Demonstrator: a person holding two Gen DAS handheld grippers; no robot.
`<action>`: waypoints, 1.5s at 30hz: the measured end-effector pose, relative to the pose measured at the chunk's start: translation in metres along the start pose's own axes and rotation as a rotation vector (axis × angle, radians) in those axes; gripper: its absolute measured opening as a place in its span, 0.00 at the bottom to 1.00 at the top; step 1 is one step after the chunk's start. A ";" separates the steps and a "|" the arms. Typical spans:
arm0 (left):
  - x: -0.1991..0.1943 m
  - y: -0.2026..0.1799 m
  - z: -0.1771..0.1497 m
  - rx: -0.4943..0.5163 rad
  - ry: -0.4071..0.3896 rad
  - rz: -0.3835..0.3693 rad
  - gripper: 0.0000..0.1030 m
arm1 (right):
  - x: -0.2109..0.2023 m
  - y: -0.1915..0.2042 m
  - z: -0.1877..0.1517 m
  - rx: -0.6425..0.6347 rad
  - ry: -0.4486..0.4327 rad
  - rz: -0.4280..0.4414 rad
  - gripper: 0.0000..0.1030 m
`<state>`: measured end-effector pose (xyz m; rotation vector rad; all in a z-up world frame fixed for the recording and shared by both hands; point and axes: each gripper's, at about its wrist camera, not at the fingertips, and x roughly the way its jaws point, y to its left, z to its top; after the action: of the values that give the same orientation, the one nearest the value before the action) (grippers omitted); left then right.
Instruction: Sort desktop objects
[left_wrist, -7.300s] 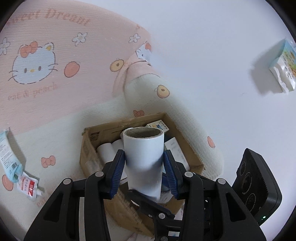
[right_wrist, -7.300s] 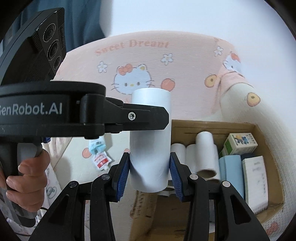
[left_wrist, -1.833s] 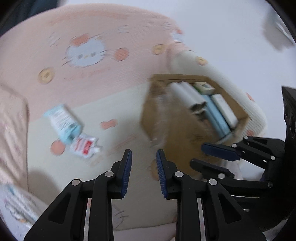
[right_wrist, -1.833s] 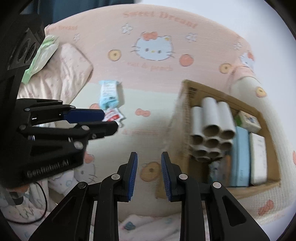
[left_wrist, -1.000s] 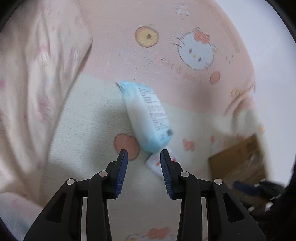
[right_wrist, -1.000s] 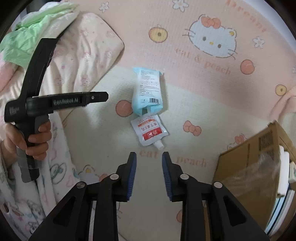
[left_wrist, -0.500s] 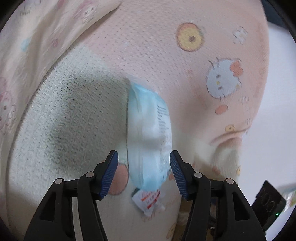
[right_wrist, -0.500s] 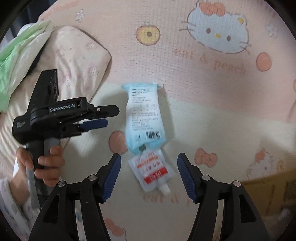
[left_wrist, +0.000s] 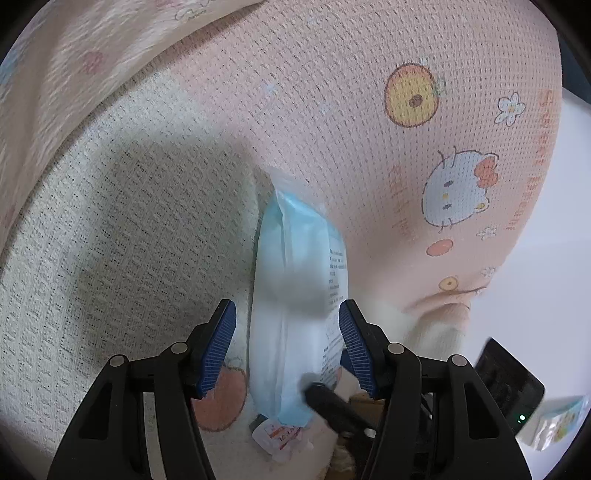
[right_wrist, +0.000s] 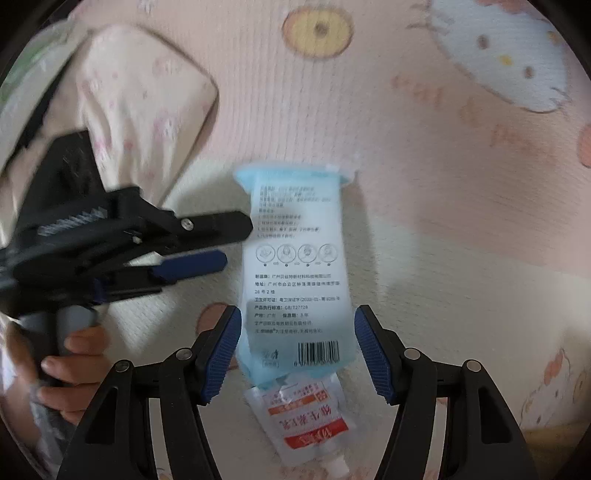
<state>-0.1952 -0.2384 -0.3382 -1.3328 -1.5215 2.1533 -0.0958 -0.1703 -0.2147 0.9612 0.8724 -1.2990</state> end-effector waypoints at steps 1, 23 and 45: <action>0.001 0.000 0.000 0.003 -0.001 0.002 0.60 | 0.006 -0.001 0.001 -0.007 0.016 0.001 0.60; -0.001 -0.022 -0.020 0.116 0.048 -0.053 0.43 | 0.005 0.018 0.009 -0.092 0.052 -0.030 0.55; -0.021 -0.066 -0.152 0.465 0.150 0.027 0.42 | -0.078 0.009 -0.124 0.226 0.046 -0.028 0.54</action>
<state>-0.0907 -0.1211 -0.2825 -1.3121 -0.8770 2.1821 -0.0920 -0.0261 -0.1872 1.1626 0.7877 -1.4252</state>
